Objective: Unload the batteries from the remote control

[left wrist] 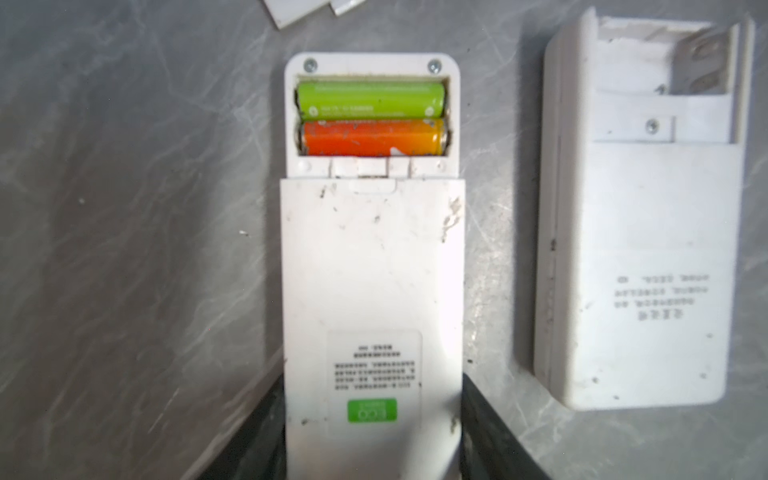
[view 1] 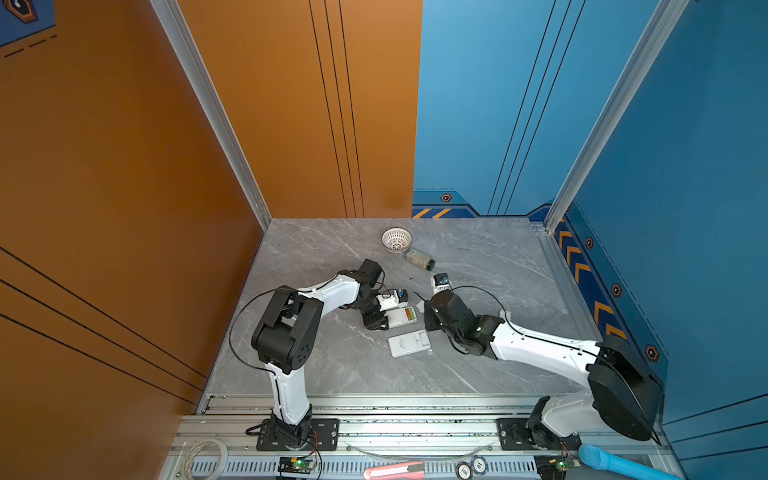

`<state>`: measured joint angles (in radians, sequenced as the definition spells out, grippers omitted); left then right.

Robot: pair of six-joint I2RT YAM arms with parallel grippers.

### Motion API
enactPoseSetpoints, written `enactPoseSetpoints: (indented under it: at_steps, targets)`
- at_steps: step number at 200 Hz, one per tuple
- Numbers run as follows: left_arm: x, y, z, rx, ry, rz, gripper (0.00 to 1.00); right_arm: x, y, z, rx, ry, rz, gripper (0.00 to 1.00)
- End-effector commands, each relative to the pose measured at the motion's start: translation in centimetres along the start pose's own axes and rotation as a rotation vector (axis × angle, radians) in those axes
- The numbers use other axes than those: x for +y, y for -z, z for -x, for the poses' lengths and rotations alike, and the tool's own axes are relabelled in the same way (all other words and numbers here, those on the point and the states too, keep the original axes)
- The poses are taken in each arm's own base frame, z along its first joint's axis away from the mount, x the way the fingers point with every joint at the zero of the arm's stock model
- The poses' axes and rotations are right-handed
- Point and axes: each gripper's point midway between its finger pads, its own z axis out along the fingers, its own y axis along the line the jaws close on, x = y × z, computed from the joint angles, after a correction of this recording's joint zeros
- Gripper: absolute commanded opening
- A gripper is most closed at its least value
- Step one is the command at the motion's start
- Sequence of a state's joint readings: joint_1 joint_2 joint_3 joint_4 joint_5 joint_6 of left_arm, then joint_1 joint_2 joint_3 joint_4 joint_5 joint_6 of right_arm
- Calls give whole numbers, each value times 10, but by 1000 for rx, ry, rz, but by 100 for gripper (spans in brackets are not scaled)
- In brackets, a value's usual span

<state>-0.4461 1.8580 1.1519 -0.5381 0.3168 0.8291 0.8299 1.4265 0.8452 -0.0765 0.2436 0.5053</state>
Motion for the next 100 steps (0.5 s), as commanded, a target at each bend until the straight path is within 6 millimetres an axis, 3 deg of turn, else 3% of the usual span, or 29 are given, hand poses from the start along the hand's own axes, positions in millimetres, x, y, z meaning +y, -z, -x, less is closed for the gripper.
enactPoseSetpoints:
  at_steps: [1,43,70,100]
  targets:
    - [-16,-9,-17,63,-8,-11,0,23,19,-21,221,18,163,0]
    - [-17,-13,-18,83,-48,28,0,35,25,-8,316,20,250,0]
    - [-18,-15,-20,89,-62,40,0,29,27,-3,368,39,223,0]
    - [-17,-14,-21,94,-70,52,0,21,31,-11,463,68,186,0]
